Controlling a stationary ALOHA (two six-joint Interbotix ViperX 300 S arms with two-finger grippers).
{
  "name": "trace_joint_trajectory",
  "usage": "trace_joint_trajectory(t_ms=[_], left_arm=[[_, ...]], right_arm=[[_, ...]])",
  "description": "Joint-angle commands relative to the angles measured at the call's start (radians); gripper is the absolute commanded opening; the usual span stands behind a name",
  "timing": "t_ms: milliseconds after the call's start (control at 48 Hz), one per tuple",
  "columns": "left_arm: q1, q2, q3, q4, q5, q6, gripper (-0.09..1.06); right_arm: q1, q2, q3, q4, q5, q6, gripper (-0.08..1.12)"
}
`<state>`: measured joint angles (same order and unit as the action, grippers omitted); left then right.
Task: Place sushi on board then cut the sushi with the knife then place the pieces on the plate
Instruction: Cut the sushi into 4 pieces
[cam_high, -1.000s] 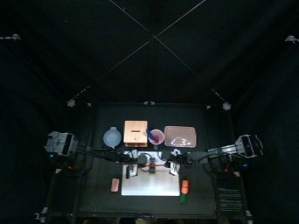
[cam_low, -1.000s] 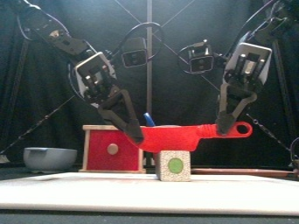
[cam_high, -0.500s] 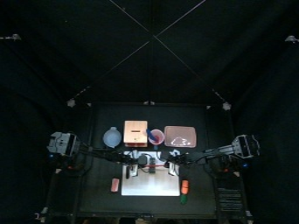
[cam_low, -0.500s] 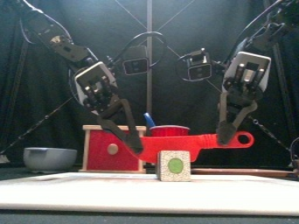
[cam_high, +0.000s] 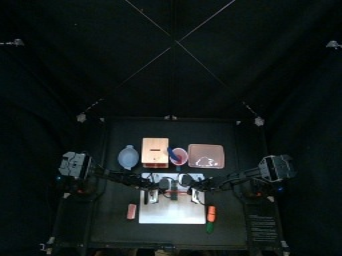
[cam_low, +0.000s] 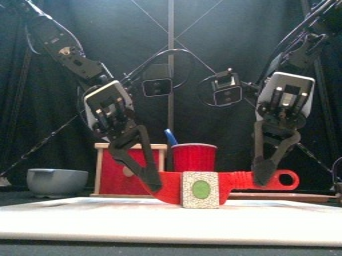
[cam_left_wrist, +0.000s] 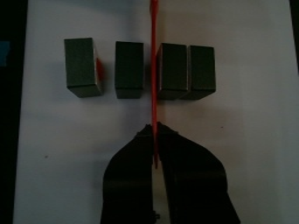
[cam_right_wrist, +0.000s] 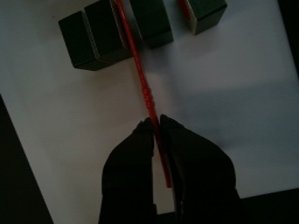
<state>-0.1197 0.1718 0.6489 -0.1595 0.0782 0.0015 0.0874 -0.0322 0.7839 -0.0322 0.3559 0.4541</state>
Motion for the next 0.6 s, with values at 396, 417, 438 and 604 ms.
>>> trace_joint_trajectory(t_ms=[396,417,438,604], left_arm=[[-0.037,-0.034,0.002,-0.032,0.009,0.002,0.36],[-0.037,-0.038,0.002,-0.031,0.009,0.002,0.36],[-0.037,-0.043,0.002,-0.029,0.009,0.002,0.36],[-0.034,-0.100,0.000,-0.014,0.025,0.002,0.36]], right_arm=[[0.012,-0.057,-0.008,0.011,0.017,0.009,0.32],[0.012,-0.064,-0.009,0.009,0.018,0.009,0.32],[0.012,-0.071,-0.011,0.006,0.020,0.009,0.32],[0.011,-0.138,-0.041,0.000,0.046,0.011,0.32]])
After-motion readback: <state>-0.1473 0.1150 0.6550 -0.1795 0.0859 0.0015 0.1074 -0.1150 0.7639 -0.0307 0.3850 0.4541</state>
